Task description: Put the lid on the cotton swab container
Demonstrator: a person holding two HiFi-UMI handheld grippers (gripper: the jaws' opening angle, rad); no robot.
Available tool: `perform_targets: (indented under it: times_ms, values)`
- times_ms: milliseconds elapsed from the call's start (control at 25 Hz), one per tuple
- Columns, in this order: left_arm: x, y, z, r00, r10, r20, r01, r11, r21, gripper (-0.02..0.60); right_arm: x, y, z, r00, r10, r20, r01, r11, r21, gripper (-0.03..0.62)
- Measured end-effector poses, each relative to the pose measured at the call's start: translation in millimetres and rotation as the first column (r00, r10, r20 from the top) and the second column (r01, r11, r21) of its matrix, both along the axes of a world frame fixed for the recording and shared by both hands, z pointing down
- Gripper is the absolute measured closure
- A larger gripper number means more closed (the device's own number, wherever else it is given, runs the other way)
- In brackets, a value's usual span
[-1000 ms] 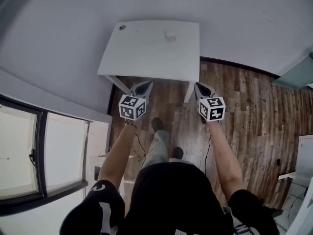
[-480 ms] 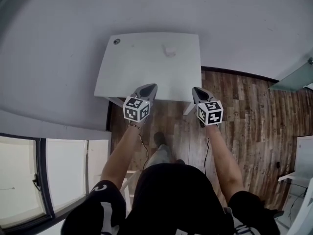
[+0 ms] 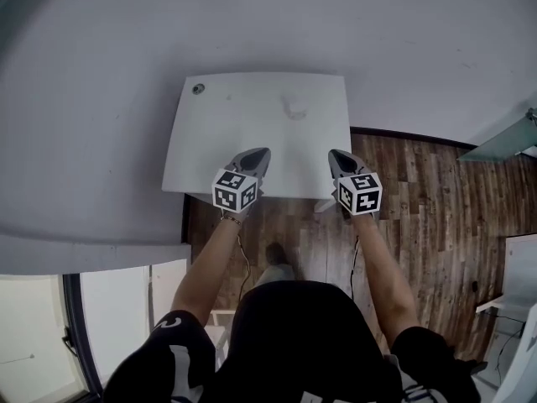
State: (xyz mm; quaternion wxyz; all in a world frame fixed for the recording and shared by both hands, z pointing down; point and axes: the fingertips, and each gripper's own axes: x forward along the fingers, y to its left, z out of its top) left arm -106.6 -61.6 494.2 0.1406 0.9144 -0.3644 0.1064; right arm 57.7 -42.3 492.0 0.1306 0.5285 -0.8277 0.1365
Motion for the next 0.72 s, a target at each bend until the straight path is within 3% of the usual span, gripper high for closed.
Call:
perform_targets:
  times_ms: [400, 720]
  values:
    - [12, -45, 5, 0.999, 0.036, 0.004, -0.036, 0.999, -0.014, 0.555, 6, -42, -1, 1.000, 0.021, -0.006, -0.021, 1.000, -0.003, 0.582]
    - [39, -90, 7, 0.999, -0.020, 0.037, 0.021, 1.000, -0.017, 0.555, 31, -103, -2, 0.999, -0.036, 0.021, 0.036, 0.999, 0.015, 0.582]
